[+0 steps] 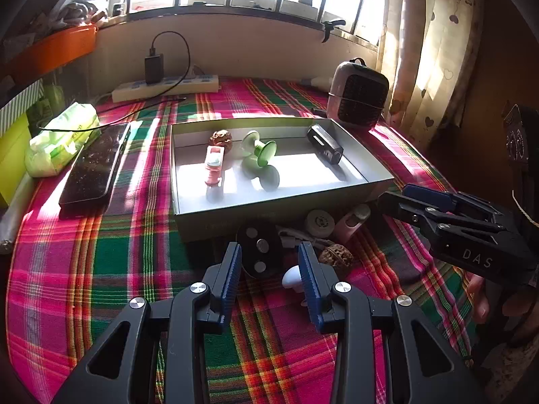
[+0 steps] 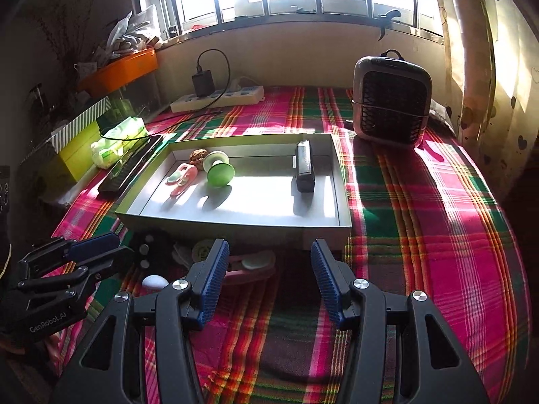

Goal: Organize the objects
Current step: 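Withdraw both tools from the box and move the left tool toward the white mushroom toy, then close the left tool on the white mushroom toy while the right tool moves toward the walnut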

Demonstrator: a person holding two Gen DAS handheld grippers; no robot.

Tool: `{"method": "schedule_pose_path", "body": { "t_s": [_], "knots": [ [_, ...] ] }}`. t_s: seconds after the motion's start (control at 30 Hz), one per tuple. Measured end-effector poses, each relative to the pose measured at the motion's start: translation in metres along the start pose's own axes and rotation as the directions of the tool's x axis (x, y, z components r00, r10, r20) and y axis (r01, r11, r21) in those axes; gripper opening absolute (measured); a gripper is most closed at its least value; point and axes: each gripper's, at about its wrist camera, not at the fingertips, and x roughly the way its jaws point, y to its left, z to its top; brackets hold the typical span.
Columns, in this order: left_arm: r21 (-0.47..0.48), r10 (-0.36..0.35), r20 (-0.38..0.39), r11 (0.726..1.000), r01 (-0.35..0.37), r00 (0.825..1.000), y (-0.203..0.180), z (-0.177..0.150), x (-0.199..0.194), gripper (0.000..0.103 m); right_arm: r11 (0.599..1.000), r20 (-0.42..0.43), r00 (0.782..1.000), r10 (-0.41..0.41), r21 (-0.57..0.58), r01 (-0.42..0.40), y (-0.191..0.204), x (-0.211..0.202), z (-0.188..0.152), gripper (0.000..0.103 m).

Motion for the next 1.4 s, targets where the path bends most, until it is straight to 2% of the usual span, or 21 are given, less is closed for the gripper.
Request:
{"method": "schedule_pose_path", "body": {
  "t_s": [0.27, 0.7, 0.83, 1.0, 1.23, 1.4],
  "knots": [
    [0.012, -0.024, -0.031, 1.000, 0.024, 0.999, -0.010, -0.009, 0.007, 0.033, 1.000, -0.012, 1.000, 0.001, -0.006, -0.002, 0.001, -0.001, -0.012, 0.052],
    [0.008, -0.016, -0.074, 1.000, 0.017, 0.997, -0.014, -0.014, 0.026, 0.033, 1.000, -0.027, 1.000, 0.005, -0.018, -0.005, 0.005, -0.001, -0.018, 0.052],
    [-0.002, -0.020, -0.072, 1.000, 0.020, 0.997, -0.013, -0.015, 0.026, 0.031, 1.000, -0.030, 1.000, 0.007, -0.018, -0.007, 0.006, 0.000, -0.019, 0.052],
    [-0.014, -0.012, -0.069, 1.000, 0.011, 0.998, -0.008, -0.014, 0.026, 0.021, 1.000, -0.041, 0.999, 0.011, -0.021, -0.012, 0.010, 0.002, -0.021, 0.052],
    [-0.024, -0.012, -0.065, 1.000, 0.011, 0.998, -0.002, -0.017, 0.022, 0.020, 0.999, -0.047, 0.999, 0.020, -0.034, -0.022, 0.019, 0.003, -0.021, 0.052],
    [-0.042, -0.003, -0.059, 0.999, 0.001, 0.998, 0.007, -0.019, 0.017, 0.020, 0.997, -0.071, 0.996, 0.054, -0.055, -0.058, 0.031, 0.007, -0.023, 0.052]
  ]
}}
